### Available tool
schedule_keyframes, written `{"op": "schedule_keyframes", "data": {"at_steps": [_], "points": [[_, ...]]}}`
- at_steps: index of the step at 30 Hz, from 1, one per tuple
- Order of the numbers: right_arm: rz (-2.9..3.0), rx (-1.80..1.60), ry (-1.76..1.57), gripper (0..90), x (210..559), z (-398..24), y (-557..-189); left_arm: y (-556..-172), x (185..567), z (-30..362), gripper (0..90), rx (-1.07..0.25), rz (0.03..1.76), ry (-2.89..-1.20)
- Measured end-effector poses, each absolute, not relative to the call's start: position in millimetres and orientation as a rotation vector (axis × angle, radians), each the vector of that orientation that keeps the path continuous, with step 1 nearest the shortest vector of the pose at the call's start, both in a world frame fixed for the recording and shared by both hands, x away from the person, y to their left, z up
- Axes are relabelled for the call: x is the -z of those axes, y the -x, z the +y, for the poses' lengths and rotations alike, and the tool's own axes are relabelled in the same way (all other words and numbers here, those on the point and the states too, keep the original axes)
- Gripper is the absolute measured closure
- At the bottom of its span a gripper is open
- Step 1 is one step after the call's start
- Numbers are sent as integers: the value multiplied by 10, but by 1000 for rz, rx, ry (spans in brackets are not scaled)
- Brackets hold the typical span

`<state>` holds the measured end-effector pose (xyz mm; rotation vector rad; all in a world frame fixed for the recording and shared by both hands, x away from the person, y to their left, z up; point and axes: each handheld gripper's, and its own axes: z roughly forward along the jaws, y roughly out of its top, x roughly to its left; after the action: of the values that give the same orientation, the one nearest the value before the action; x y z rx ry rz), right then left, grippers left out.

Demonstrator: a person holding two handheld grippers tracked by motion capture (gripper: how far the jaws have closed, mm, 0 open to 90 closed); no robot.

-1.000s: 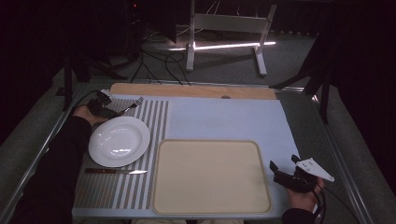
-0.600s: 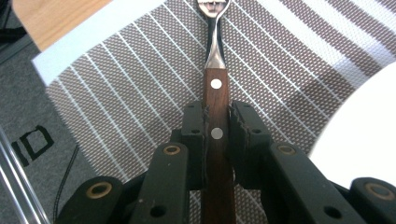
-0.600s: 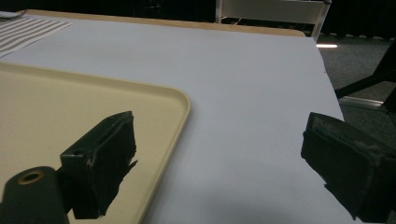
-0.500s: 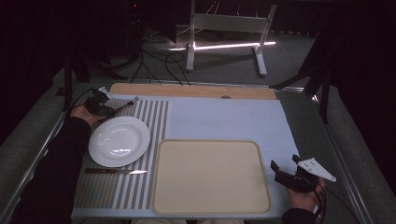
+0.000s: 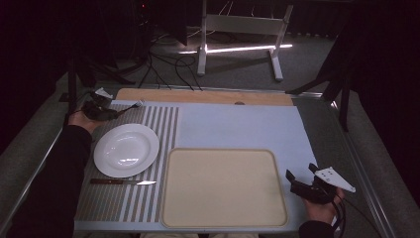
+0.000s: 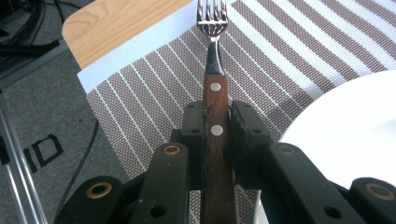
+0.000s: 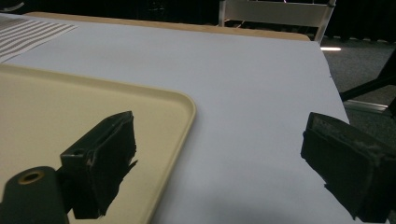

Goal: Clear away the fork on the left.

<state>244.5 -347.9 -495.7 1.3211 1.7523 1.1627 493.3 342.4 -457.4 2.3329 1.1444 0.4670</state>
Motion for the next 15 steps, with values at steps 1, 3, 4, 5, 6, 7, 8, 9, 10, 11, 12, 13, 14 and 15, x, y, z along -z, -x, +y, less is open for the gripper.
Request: {"op": "schedule_keyframes", "data": {"at_steps": [1,3,4,5,6,7,8,9,10,11,12,13,14,15], "points": [[1754,-1165,-1319,99,4957,-3474,-2451,-4902,4550,3419,776,-479,1151,-2315],[1755,-1165,-1318,99,4958,-3471,-2453,-4885,4531,3420,776,-472,1148,-2303],[1755,-1165,-1318,99,4958,-3471,-2453,-4868,4515,3417,776,-475,1149,-2297],[1754,-1163,-1318,99,4959,-3470,-2447,-4834,4481,3401,776,-486,1148,-2286],[1754,-1163,-1318,99,4959,-3470,-2447,-4834,4481,3401,777,-486,1148,-2286],[1754,-1166,-1320,99,4961,-3475,-2442,-4805,4443,3388,777,-491,1143,-2277],[1754,-1166,-1320,99,4961,-3475,-2442,-4805,4443,3388,776,-491,1143,-2277],[1749,-1168,-1323,99,4956,-3485,-2435,-4770,4403,3369,776,-497,1136,-2264],[1749,-1168,-1323,99,4956,-3485,-2435,-4770,4403,3369,776,-497,1136,-2264],[1742,-1171,-1324,99,4954,-3488,-2434,-4749,4377,3362,776,-503,1135,-2255],[1742,-1171,-1324,99,4954,-3488,-2434,-4739,4365,3360,776,-501,1134,-2248],[1744,-1172,-1321,99,4953,-3484,-2435,-4718,4346,3351,776,-503,1131,-2245],[1744,-1172,-1321,99,4953,-3484,-2435,-4700,4333,3341,776,-509,1135,-2241],[1747,-1174,-1318,99,4950,-3474,-2438,-4683,4321,3334,776,-507,1135,-2237]]}}
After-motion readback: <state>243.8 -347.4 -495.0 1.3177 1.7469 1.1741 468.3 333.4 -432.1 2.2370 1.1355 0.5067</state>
